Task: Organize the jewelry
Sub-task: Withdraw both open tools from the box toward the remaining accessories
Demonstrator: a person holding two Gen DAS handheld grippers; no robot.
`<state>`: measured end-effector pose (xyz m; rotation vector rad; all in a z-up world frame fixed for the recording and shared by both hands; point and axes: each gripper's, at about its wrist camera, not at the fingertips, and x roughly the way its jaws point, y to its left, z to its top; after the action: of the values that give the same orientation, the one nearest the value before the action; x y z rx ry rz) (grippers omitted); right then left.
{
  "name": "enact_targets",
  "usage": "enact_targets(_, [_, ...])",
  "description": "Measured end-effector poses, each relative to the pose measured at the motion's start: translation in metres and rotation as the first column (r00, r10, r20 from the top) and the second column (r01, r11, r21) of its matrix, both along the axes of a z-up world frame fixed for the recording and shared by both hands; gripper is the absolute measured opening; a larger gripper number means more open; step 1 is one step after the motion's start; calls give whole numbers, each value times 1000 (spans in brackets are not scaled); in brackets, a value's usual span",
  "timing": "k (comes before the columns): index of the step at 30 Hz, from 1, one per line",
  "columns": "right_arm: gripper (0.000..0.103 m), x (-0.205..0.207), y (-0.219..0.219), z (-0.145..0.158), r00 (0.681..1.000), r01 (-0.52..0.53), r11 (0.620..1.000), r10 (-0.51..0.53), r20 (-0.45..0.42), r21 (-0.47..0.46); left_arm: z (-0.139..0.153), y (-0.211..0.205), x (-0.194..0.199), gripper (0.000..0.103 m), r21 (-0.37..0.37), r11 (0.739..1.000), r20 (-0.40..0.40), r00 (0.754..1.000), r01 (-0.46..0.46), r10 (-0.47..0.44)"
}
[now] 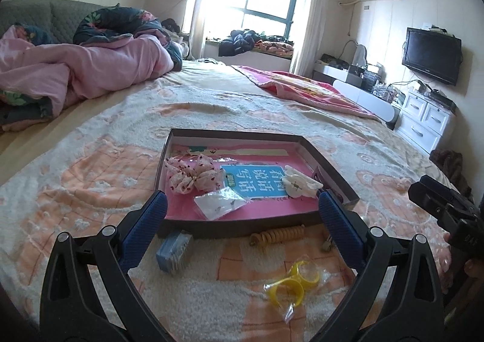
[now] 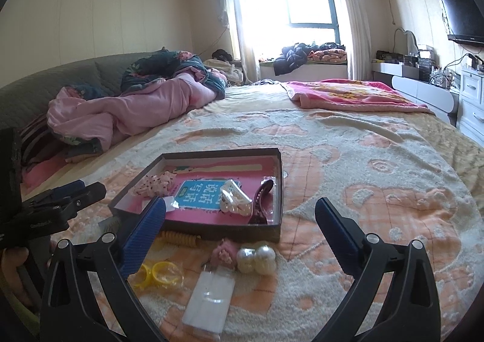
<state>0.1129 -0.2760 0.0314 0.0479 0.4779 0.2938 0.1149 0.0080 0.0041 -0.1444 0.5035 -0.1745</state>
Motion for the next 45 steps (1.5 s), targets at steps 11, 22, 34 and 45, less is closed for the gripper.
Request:
enact_targets(11, [96,-22,-1,-14,999,-25,999,23,-46,-27,-16,-9,-13,92,51,998,-47,998,45,-42])
enact_targets(22, [96,-34,1,-25,995,-49,998,46,-83,-34,-29,-18,-26,91,101,990,-85,992,104,-95])
enact_targets(34, [96,-33,4,-42,987,-72,996,64,-150,-50,-51,-39,-24,91,179,963,-173,970,201,-171])
enact_targets(45, [96,-22,9,-60,958,-131,991,126,-257,-3,-72,-54,-15,91,238,923,-262,935,303,-239])
